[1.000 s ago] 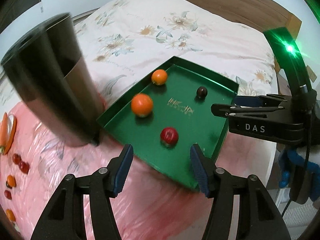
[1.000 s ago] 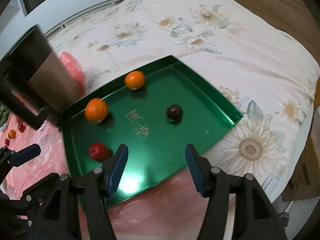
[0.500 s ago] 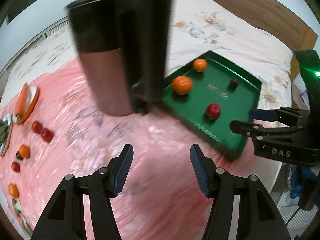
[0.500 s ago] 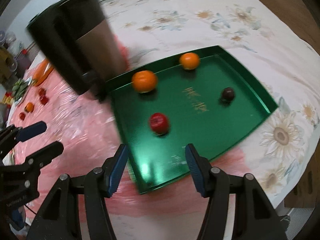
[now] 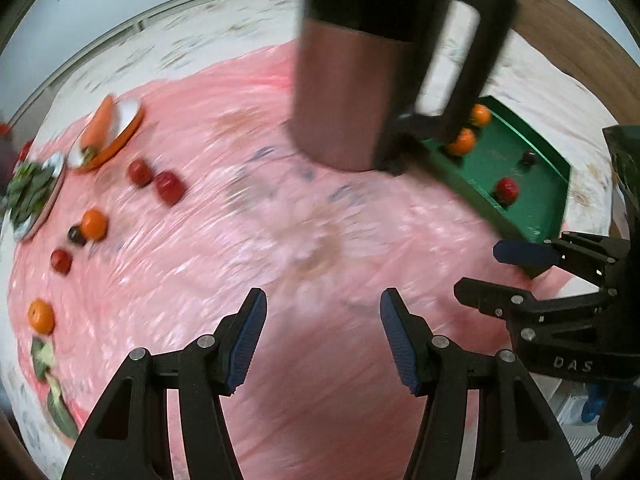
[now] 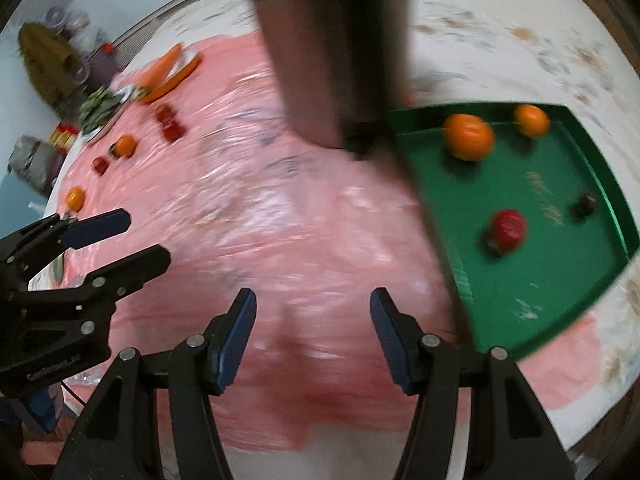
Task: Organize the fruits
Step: 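Move both open tools back toward the remaining fruit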
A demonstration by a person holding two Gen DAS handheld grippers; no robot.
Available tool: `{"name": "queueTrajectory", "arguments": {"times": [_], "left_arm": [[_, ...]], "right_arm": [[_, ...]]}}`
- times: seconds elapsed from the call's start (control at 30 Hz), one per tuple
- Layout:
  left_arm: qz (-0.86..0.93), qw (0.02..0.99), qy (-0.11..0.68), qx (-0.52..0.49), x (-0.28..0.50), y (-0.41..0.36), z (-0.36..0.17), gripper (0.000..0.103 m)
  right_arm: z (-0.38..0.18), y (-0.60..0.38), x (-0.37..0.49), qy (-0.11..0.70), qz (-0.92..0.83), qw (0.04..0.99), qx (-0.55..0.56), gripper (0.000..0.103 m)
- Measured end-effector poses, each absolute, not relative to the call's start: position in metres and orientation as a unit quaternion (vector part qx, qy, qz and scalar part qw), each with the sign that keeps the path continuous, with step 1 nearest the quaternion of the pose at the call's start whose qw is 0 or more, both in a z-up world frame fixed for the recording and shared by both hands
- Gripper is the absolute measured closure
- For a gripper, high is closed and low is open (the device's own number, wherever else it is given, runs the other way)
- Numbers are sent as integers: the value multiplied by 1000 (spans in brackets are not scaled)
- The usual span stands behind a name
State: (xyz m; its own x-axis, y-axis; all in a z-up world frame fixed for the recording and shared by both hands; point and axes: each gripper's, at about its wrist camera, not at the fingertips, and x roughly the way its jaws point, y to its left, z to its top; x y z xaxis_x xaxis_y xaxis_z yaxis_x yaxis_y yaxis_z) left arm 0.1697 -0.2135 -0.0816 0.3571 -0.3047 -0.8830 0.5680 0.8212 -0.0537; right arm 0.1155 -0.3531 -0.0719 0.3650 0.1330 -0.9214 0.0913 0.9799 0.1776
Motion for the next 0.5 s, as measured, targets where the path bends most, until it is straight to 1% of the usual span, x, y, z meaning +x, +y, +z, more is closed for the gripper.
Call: {"name": "queueTrajectory", "arguments": {"times": [0.5], "left_arm": [[-160,832,526,78,227,-104,-106,50]], "right_arm": [[-88,-258,183,567,101,814,72,12]]}}
